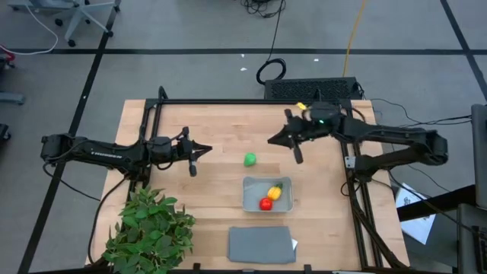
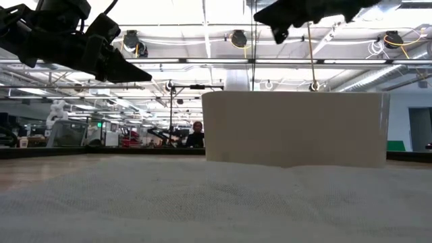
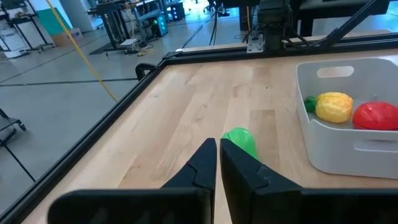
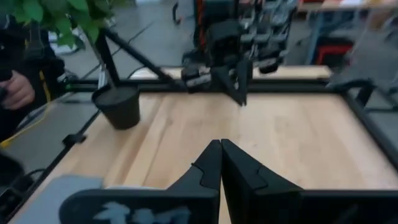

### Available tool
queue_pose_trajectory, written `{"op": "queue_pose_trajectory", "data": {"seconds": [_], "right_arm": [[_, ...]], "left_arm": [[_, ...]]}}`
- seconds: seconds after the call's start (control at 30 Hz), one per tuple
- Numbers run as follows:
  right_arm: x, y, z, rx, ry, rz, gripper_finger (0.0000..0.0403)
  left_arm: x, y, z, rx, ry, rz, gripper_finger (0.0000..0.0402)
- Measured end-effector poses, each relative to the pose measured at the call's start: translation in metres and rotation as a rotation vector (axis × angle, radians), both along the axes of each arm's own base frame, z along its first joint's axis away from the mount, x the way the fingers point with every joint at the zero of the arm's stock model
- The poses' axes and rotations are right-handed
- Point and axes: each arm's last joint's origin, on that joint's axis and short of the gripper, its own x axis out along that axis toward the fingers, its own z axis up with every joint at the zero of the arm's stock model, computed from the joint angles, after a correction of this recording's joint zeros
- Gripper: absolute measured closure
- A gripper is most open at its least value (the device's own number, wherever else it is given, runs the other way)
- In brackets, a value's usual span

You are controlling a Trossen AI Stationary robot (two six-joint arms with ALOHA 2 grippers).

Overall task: Pick and placing Produce into tupperware
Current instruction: Put the green pear into the gray bin

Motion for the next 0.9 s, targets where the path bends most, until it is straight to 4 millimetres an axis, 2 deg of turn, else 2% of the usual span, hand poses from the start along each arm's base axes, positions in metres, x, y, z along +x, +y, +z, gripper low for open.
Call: {"op": "queue_pose_trajectory", "data": {"seconds": [0.1, 0.27, 0.4, 0.57, 0.8, 0.9], "right_arm": [[-0.016, 0.005, -0.010, -0.002, -0.080, -0.037, 0.0403], [-0.035, 0.018, -0.039, 0.096, -0.222, -0.013, 0.0403], [-0.048, 0.020, -0.062, 0.113, -0.193, -0.022, 0.0403], [-0.066, 0.018, -0.066, 0.120, -0.252, -0.055, 0.0403], [-0.081, 0.032, -0.093, 0.166, -0.306, 0.001, 0.0403], [-0.085, 0.036, -0.102, 0.164, -0.318, -0.031, 0.0403]], "left_arm": [[0.000, 0.000, 0.000, 0.000, 0.000, 0.000, 0.0376], [0.000, 0.000, 0.000, -0.001, -0.001, 0.001, 0.0376], [0.000, 0.000, 0.000, 0.000, -0.001, 0.001, 0.0376], [0.000, 0.000, 0.000, 0.001, -0.002, 0.009, 0.0376], [0.000, 0.000, 0.000, 0.001, -0.002, 0.010, 0.0376], [0.000, 0.000, 0.000, 0.002, -0.002, 0.010, 0.0376]]}}
